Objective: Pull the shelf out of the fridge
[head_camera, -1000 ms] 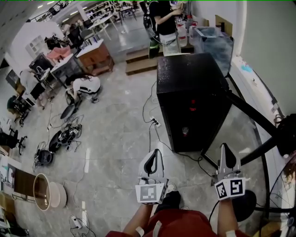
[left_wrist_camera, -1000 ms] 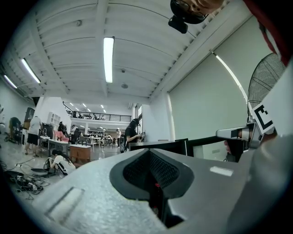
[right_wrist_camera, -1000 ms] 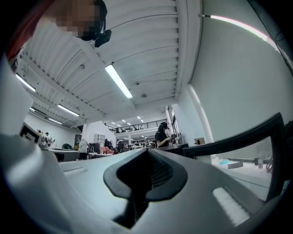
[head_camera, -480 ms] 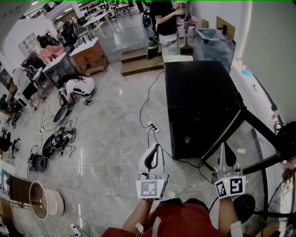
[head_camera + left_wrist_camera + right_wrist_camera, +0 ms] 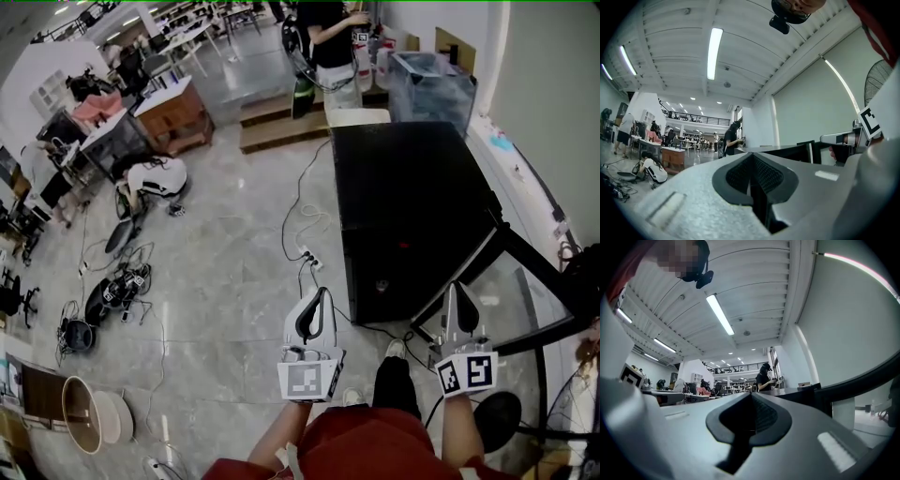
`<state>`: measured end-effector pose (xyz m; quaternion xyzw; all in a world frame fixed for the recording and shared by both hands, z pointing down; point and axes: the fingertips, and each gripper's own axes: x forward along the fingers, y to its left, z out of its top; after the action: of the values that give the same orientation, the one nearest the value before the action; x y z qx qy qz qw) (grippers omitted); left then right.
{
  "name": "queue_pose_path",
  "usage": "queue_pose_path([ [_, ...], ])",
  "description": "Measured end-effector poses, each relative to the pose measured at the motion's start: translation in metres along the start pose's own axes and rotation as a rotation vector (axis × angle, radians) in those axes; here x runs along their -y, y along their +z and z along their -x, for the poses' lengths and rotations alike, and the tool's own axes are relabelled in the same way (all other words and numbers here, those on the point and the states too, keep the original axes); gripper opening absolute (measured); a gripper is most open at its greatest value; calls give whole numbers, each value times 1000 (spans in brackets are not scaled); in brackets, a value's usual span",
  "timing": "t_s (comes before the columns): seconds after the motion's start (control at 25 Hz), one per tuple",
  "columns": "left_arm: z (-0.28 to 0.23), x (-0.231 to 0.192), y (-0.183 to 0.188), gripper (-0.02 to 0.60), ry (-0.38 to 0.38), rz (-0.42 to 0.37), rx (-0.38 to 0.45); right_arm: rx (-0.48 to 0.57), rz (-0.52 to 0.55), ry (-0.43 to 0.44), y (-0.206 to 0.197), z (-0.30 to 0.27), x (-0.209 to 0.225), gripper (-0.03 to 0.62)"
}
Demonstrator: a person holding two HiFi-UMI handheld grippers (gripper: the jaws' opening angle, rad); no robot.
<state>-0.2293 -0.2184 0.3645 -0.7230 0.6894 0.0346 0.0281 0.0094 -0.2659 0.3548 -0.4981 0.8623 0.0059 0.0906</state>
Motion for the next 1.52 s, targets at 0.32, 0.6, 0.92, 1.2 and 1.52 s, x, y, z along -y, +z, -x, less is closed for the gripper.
queue_pose_path([
  [0.32, -23, 2, -12, 2, 2, -24, 13, -14, -26, 24, -15, -19, 9, -2],
  [0.6, -26, 8, -22, 2, -8, -20, -13, -50, -52, 4, -41, -29, 16, -2],
  [0.92, -32, 22, -34, 2, -24, -21, 10, -108, -158, -30, -82, -46, 28, -2],
  [1.2, -33, 27, -40, 2, -10, -24, -5, -172, -208, -43, -112, -56, 38, 3],
  [1.52, -37, 24, -42, 2, 18, -25, -21, -206, -455, -63, -144, -85, 51, 41],
])
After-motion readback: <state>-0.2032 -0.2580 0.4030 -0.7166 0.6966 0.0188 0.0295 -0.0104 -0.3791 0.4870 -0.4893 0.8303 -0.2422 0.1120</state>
